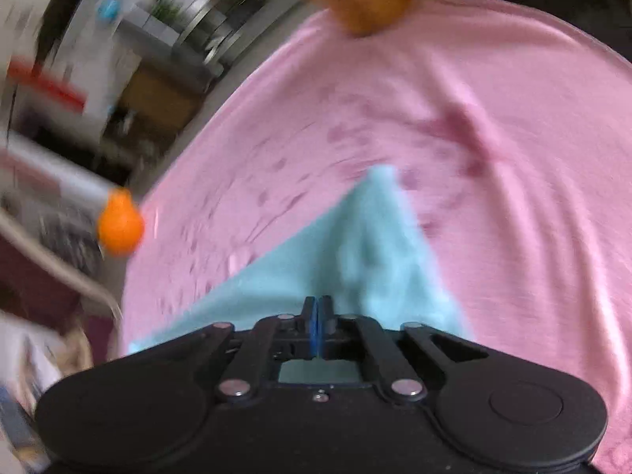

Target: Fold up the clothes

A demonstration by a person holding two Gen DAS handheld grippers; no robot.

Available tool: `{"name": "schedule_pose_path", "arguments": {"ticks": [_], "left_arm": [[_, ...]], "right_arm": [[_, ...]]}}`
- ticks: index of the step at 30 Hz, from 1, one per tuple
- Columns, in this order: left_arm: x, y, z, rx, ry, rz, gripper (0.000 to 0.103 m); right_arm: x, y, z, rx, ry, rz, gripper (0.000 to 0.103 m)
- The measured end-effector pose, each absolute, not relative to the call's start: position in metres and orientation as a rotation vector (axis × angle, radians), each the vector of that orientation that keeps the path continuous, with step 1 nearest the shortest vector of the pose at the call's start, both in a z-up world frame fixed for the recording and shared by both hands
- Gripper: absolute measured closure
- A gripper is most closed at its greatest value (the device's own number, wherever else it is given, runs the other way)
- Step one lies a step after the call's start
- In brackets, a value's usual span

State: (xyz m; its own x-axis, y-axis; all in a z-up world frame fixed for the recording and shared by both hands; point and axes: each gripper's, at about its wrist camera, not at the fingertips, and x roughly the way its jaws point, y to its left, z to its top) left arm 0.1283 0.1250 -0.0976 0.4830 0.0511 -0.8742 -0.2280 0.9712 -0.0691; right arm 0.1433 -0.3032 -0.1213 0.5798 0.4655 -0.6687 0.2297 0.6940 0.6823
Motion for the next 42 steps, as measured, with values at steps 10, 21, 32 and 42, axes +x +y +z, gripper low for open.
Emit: {"name": "schedule_pose_path", "arguments": {"ticks": [10,21,32,42], "left_arm": [[0.070,0.141,-0.066,-0.104,0.961,0.180,0.089],[0.069,0.102,-0.099,-0.051,1.052,0.068,0.080],[-0.004,0.130,-0.075,-0.072,0.997,0.078,0.087],[0.016,0.054,-0.086,0.009,0.945,-0.095,0.085]], "right_arm": [[0.082,-0.347,-0.089,0.862,0.912,0.063,0.096],[0.083,-0.262,-0.118,0.868,1.072,0.332,0.093],[-0.003,-0.371,-0.098,0.826,1.019,-0.099,0.090],[0.005,-0.284,-0.090,0.753,0.967,0.346,0.086]]}}
